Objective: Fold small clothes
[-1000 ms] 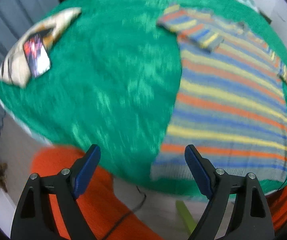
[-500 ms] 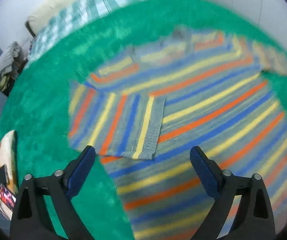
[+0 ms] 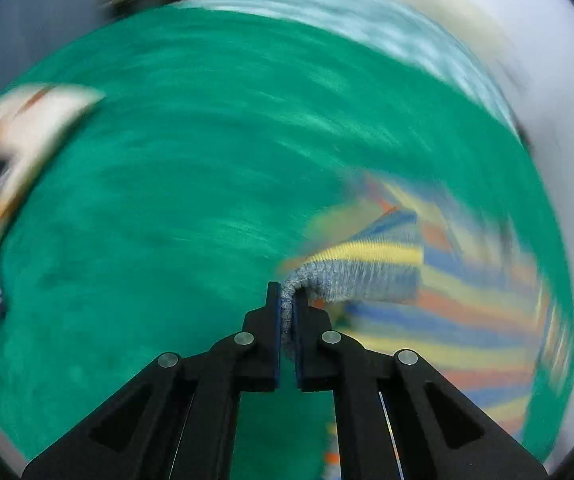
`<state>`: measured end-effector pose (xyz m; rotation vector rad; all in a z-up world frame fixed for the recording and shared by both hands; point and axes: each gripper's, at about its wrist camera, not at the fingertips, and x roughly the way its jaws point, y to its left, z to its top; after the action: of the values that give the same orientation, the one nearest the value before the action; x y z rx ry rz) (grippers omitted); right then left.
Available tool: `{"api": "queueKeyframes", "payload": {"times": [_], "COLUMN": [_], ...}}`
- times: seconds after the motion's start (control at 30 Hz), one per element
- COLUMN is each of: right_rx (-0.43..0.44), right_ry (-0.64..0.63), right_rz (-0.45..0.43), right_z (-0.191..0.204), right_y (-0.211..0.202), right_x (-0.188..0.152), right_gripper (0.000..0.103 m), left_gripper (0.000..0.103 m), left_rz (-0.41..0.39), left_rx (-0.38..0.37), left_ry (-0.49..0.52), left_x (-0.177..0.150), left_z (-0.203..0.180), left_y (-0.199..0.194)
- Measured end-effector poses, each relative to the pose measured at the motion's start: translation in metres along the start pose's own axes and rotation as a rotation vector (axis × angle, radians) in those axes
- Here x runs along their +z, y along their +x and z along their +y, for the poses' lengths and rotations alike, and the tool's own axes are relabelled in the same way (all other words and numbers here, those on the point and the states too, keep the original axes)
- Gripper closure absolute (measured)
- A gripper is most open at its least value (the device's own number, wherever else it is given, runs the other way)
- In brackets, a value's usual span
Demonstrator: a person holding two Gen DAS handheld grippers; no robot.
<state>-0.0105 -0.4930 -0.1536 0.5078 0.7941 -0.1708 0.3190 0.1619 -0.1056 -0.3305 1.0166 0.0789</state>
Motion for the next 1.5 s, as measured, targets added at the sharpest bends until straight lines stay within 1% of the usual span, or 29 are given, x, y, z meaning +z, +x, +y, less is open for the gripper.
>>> {"api": "queueKeyframes", "payload": {"times": [0.07,0.1,0.2,0.27,0.4,0.6,0.7,0.9,1.03,1.07,1.1,1.13,1.17,1.2,1.23,1.3,1.33,1.37,1.4,1.43,1.47,1.5], "right_rx": [0.008,0.012,0.019,0.016,0.002,-0.009,-0.015,-0.019,-0.023,-0.028,-0.031,-0.033,-0.034,-0.034,-0.033,-0.034,-0.034,-0.034,-0.036,-0.038,-0.04,-0.043], "right_ry": [-0.001,0.0,-0.003,-0.016,-0.04,-0.042,-0.052,-0.036,-0.035,-0.041,-0.043,-0.045,-0.045,-0.042,-0.04,-0.036,-0.035,-0.034,-0.034,-0.035,-0.037,-0.043], "right_rz": [0.022,0.031,0.054,0.065,0.087,0.121,0.125,0.131,0.134,0.135,0.135,0.135,0.135,0.134,0.133,0.131,0.13,0.128,0.126,0.124,0.122,0.117], "right_z": [0.002,0.003,0.007,0.011,0.015,0.015,0.017,0.014,0.013,0.014,0.015,0.016,0.016,0.016,0.015,0.015,0.015,0.015,0.015,0.015,0.016,0.017], "right_y": [0.007,0.01,0.019,0.023,0.027,0.04,0.042,0.044,0.045,0.046,0.046,0.046,0.046,0.046,0.046,0.046,0.046,0.046,0.045,0.044,0.043,0.042], "right_x": [-0.002,-0.003,-0.005,-0.007,-0.013,-0.014,-0.015,-0.016,-0.017,-0.017,-0.017,-0.017,-0.017,-0.017,-0.017,-0.017,-0.017,-0.017,-0.017,-0.017,-0.017,-0.017], "right_gripper": [0.022,0.022,0.022,0.022,0.022,0.022,0.022,0.022,0.022,0.022,0.022,0.022,0.022,0.022,0.022,0.022,0.022,0.022,0.022,0.022,0.022,0.022], "left_gripper": [0.1,0.1,0.101,0.101,0.101,0.102,0.102,0.102,0.1,0.098,0.095,0.094,0.093,0.093,0.093,0.087,0.081,0.071,0.065,0.054,0.045,0.042], "left_rz": [-0.014,0.002,0.068,0.091,0.096,0.102,0.109,0.11,0.113,0.109,0.1,0.096,0.095,0.096,0.095,0.09,0.086,0.081,0.072,0.063,0.056,0.052], "left_rx": [0.077,0.119,0.18,0.196,0.193,0.262,0.289,0.3,0.268,0.25,0.218,0.167,0.131,0.128,0.141,0.15,0.153,0.158,0.162,0.162,0.158,0.143], "left_ry": [-0.084,-0.108,-0.126,-0.131,-0.206,-0.162,-0.177,-0.186,-0.239,-0.264,-0.313,-0.382,-0.436,-0.464,-0.475,-0.488,-0.496,-0.5,-0.496,-0.476,-0.443,-0.391], "left_x": [0.016,0.02,0.015,0.008,-0.006,-0.014,-0.014,-0.013,-0.011,-0.011,-0.011,-0.013,-0.016,-0.018,-0.019,-0.021,-0.023,-0.024,-0.028,-0.032,-0.036,-0.041], "left_z": [0.037,0.054,0.077,0.079,0.093,0.096,0.104,0.107,0.12,0.124,0.132,0.144,0.154,0.161,0.166,0.178,0.182,0.185,0.184,0.18,0.173,0.16], "left_y": [0.005,0.012,0.036,0.05,0.06,0.07,0.078,0.085,0.086,0.086,0.083,0.078,0.073,0.068,0.064,0.049,0.042,0.035,0.026,0.015,0.007,-0.002]}}
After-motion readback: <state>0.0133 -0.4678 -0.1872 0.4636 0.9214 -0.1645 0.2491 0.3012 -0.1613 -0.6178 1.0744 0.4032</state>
